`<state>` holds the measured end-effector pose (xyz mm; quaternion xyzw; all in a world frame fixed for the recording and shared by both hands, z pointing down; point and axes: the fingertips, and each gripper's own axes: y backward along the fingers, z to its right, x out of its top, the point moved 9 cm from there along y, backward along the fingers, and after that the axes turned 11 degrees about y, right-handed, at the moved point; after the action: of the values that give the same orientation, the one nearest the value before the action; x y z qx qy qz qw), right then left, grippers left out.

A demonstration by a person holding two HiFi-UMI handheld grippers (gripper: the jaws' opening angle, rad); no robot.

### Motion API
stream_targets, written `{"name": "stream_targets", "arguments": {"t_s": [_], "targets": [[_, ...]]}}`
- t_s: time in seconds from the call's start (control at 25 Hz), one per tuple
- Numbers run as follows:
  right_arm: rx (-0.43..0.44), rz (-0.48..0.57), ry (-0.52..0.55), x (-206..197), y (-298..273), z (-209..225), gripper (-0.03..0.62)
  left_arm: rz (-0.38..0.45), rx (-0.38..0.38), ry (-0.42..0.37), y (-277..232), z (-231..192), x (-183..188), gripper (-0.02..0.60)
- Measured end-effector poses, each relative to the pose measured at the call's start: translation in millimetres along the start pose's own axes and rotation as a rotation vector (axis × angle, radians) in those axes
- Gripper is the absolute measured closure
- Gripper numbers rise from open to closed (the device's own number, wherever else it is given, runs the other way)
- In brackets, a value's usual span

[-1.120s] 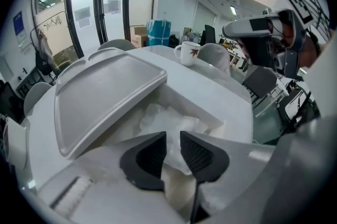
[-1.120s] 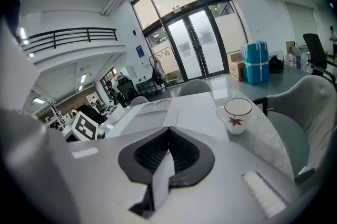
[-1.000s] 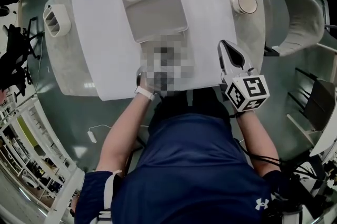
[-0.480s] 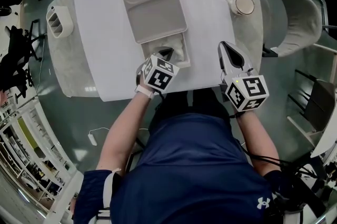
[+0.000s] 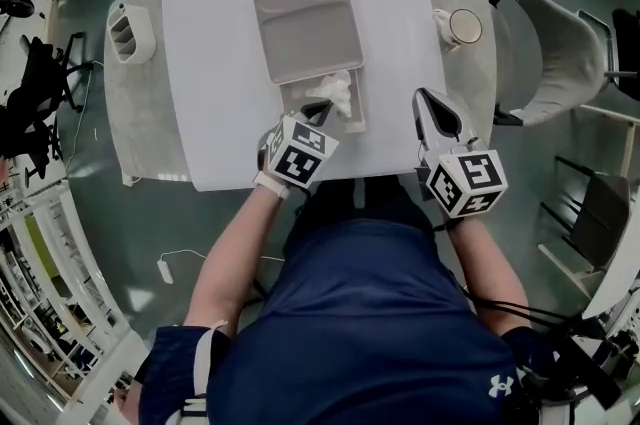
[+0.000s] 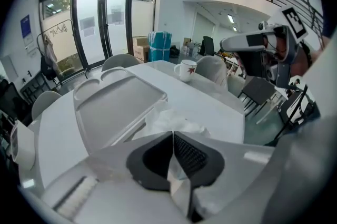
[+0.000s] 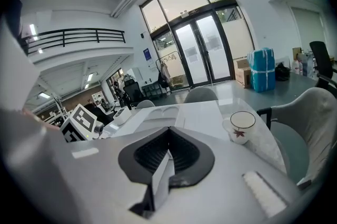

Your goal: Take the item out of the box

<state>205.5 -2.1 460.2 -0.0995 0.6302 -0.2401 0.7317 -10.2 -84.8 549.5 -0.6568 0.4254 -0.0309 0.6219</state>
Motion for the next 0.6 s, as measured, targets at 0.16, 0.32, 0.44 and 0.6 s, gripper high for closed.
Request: {"name": "stream_targets", "arguments": {"t_s": [0.16, 0.32, 0.44, 0.6], "targets": [[0.009, 0.026, 0.025, 9.3, 4.3, -2.5, 0.591, 0.072, 0.021, 0.014, 21.0, 4.5, 5.5, 0.572], [0.021, 0.046, 0.045, 18.0, 8.8, -7.1, 0.591, 0.142, 0.048, 0.035, 45.6, 7.1, 9.6, 0.572], [0.038, 0.058, 0.063, 24.3, 6.9, -10.7, 0.591, 0.202, 0.077, 0.055, 66.2, 4.3, 10.8, 0.572], [0.076, 0.066, 0.085, 35.1, -0.6, -20.3, 0.591, 0.253, 0.116, 0.118, 91.9, -6.2, 2.2, 0.572]]}}
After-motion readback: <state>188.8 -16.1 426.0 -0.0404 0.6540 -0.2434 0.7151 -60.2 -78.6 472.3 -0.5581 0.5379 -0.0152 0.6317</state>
